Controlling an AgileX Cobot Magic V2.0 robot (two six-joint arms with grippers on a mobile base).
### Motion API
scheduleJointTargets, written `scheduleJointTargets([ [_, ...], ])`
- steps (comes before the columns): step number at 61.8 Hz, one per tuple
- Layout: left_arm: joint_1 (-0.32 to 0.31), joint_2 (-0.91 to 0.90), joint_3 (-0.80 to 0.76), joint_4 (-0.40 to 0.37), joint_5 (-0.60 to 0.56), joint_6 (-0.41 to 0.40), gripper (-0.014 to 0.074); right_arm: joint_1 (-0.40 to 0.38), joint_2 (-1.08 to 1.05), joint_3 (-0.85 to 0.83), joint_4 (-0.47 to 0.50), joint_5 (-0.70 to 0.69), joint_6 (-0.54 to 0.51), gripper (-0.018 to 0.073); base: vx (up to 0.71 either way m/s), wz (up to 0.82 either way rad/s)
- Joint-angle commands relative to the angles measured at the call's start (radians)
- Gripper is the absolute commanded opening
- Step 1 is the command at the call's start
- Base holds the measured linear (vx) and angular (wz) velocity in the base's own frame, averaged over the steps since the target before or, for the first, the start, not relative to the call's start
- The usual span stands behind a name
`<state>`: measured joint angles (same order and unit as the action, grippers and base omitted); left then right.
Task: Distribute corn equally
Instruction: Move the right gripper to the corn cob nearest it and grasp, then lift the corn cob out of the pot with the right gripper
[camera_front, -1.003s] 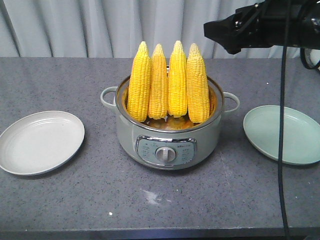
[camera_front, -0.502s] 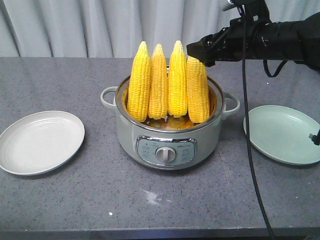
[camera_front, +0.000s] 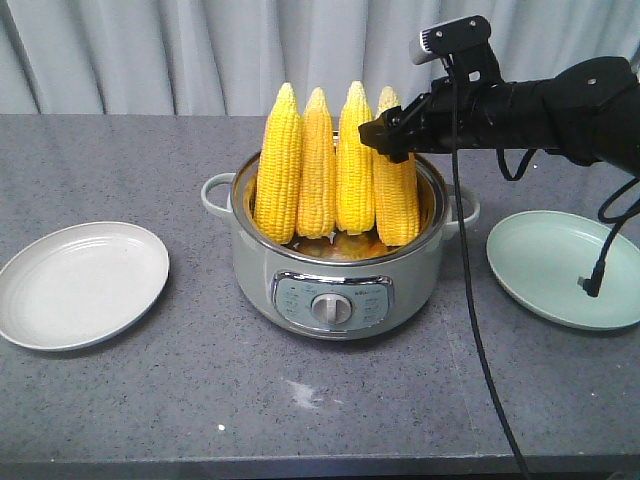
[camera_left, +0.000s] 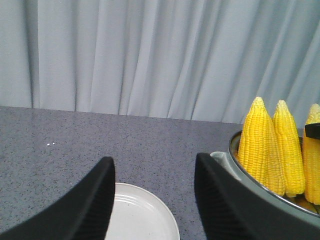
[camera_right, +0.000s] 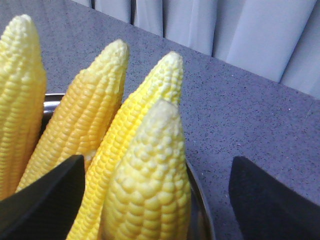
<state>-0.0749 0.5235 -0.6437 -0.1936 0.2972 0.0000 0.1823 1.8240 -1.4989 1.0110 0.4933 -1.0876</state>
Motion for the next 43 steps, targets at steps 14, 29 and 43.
scheduleJointTargets([
  [14, 0.001, 0.01, -0.034, -0.013, -0.067, 0.0, 0.0358, -0.002, -0.056, -0.034, 0.018, -0.02, 0.0, 0.0302, 0.0, 0.0],
  [29, 0.001, 0.01, -0.034, -0.013, -0.067, 0.0, 0.0358, -0.002, -0.062, -0.034, 0.016, -0.004, -0.005, 0.0027, 0.0, 0.0],
  [43, 0.001, 0.01, -0.034, -0.013, -0.067, 0.0, 0.0358, -0.005, -0.144, -0.035, 0.027, -0.006, -0.006, -0.0008, 0.0, 0.0],
])
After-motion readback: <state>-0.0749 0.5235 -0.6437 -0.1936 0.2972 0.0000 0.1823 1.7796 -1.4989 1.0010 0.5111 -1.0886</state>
